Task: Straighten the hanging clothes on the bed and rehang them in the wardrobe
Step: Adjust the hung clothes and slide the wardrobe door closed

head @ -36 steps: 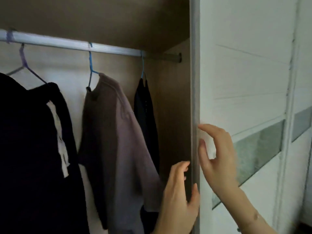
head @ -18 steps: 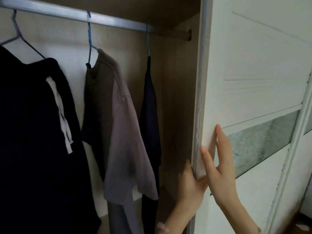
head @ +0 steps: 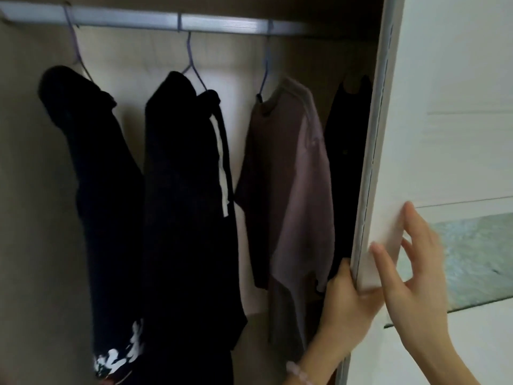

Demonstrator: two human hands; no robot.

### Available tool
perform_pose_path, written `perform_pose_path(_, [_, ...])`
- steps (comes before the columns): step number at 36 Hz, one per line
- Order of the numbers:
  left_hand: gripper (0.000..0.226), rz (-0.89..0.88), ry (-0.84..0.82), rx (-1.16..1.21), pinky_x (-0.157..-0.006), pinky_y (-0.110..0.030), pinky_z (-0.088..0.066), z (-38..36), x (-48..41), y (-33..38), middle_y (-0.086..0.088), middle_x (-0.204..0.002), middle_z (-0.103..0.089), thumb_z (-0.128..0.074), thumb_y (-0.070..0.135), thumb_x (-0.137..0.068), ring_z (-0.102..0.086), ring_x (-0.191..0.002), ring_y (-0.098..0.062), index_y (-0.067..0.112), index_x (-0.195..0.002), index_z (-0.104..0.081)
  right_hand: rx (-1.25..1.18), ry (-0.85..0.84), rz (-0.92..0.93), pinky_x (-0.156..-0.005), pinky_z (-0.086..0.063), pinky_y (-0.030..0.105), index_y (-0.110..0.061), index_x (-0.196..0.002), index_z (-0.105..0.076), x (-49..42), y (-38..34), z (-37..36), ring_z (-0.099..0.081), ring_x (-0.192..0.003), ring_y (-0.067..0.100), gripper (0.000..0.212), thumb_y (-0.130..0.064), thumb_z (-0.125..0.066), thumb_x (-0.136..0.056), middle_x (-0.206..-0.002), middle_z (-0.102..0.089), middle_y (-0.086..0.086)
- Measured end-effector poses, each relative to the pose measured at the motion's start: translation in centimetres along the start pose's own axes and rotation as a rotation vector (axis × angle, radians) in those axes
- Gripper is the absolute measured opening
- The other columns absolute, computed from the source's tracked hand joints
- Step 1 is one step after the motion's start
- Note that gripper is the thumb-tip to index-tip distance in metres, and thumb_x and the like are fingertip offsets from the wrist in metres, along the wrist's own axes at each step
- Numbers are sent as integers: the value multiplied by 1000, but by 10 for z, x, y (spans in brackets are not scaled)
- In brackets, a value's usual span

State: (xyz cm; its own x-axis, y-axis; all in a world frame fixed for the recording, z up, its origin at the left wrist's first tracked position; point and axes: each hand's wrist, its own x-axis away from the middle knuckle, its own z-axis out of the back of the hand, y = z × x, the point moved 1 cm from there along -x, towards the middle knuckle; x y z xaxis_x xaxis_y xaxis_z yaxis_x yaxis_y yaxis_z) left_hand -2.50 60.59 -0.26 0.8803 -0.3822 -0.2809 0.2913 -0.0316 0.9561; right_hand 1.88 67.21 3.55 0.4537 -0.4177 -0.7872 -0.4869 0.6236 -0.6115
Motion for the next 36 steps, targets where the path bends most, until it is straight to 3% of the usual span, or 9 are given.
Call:
perform_pose_path(3, [37,-25,1,-41,-83,-8,-48,38,18,-1,20,-99,-64,-73,30,-72,-60,-92,11,37,-104,-54,57,-81,78,-106,-31,18,-37,-144,-28,16,-17,-17,-33,-131,-1,64,-44,-47,-84,-138,-30,-38])
perform_pose_path(7, [59,-21,133,26,-90,-28,-54,88,45,-1,17,-106,-68,-81,34,-64,-64,-98,4,35,-116,-53,182,-158,266,-106,-18,5,-17,-144,-33,33,-42,-47,-22,-128,-15,60,-34,-45,-88,-140,-39,-13])
perform_pose_path(10, [60,-34,289,-55,-80,-22,-56,120,69,-2,17,-103,-66,-82,31,-63,-65,-90,6,43,-105,-42,156,-194,366,-110,-21,11,-12,-144,-32,48,-59,-74,-25,-130,-8,59,-29,-47,-90,-146,-34,-18])
perform_pose_path(14, [82,-102,524,-174,-82,-17,-53,158,102,-3,31,-115,-52,-82,36,-62,-57,-97,15,61,-115,-24,103,-248,465,-114,-23,23,-7,-142,-34,71,-82,-109,-28,-136,3,57,-24,-49,-91,-148,-37,0])
perform_pose_path(16, [90,-152,628,-411,-78,-8,-47,177,119,2,38,-120,-37,-77,46,-64,-50,-98,22,74,-112,-6,132,-259,533,-115,-26,33,-8,-143,-32,83,-92,-126,-29,-139,11,56,-22,-49,-91,-149,-36,4])
perform_pose_path(19, [87,-411,845,-946,-78,-22,-53,212,139,1,13,-132,-34,-68,50,-67,-49,-109,0,48,-136,-14,185,-289,604,-115,-28,42,-9,-144,-31,98,-105,-150,-28,-142,15,57,-20,-49,-91,-152,-34,6])
perform_pose_path(22, [67,-575,989,-1171,-93,-31,-46,242,153,-4,-5,-132,-40,-56,48,-79,-47,-117,-20,24,-135,-28,217,-339,660,-116,-25,41,-10,-144,-30,108,-121,-172,-26,-143,16,58,-22,-47,-91,-153,-31,6])
perform_pose_path(26, [61,-471,1162,-1214,-94,-38,-42,276,172,-3,-9,-131,-40,-43,59,-83,-44,-120,-26,18,-128,-40,224,-399,746,-117,-21,37,-10,-145,-28,122,-146,-200,-26,-143,16,57,-24,-43,-92,-151,-33,5])
perform_pose_path(36, [58,-354,1492,-1379,-93,-56,-46,360,209,-10,-15,-129,-43,-45,53,-85,-41,-124,-37,11,-124,-45,110,-475,819,-112,-28,34,-13,-140,-43,160,-216,-270,-30,-140,12,54,-24,-47,-88,-149,-39,1])
